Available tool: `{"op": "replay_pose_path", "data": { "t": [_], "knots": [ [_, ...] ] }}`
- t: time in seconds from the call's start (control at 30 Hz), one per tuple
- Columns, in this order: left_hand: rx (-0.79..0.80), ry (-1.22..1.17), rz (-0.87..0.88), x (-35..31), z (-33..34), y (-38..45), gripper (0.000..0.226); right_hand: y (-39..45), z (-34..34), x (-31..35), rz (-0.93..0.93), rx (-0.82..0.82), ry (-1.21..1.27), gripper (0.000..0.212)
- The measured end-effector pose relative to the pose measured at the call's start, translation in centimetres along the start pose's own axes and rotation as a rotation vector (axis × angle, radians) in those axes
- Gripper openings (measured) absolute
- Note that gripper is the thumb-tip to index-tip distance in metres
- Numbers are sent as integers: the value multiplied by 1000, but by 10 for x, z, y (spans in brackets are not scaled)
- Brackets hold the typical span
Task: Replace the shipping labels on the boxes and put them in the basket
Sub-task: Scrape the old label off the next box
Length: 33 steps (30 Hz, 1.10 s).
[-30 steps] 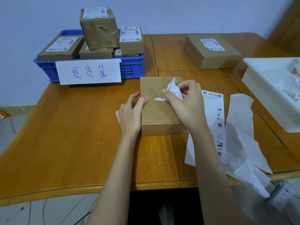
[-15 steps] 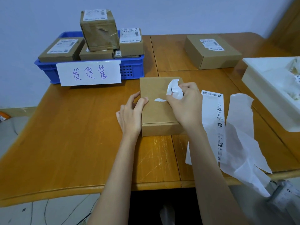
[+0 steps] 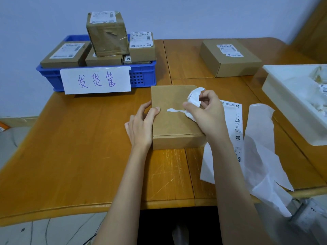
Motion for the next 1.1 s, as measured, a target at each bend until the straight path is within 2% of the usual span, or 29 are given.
{"op": "replay_pose_path", "data": {
  "t": [0.13,0.2,0.27,0.37,0.5,0.63,0.77,0.87,0.97,1.1],
  "knots": [
    [1,18,5,-1,0,1,80,-3,-4,5,40,100,58,45],
    [2,21,6,0,0,1,80,-5,-7,8,47,93,48,53],
    [5,17,2,0,0,0,80,-6,-12,5,36,33,-39,45],
    [6,7,-5,-1,0,0,79,-7,-14,-6,97,-27,-22,33],
    [3,6,-1,-1,-1,0,81,-11,-15,-14,-138,-65,-315,20],
    [-4,-13,-9,-2,0,-1,81,-12,-16,-5,-213,-27,-438,6],
    [-6,-19,-12,0,0,0,80,-13,-5,5,-263,21,-468,12],
    [-8,-12,-11,1,0,1,75,-12,1,10,-254,14,-541,6],
    [-2,-4,2,0,0,1,75,-14,11,20,-221,48,-436,5],
    [-1,32,15,-1,-1,-1,79,-19,34,35,-243,215,-220,9]
  ]
}}
Point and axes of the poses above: each hand's wrist, its own y-axis towards the middle knuckle, its own z-axis out of the palm, x = y × z, the point moved 2 cm from there along y, towards the middle knuckle, and after that the axes turned 3 degrees about -y, right-handed, at the moved point
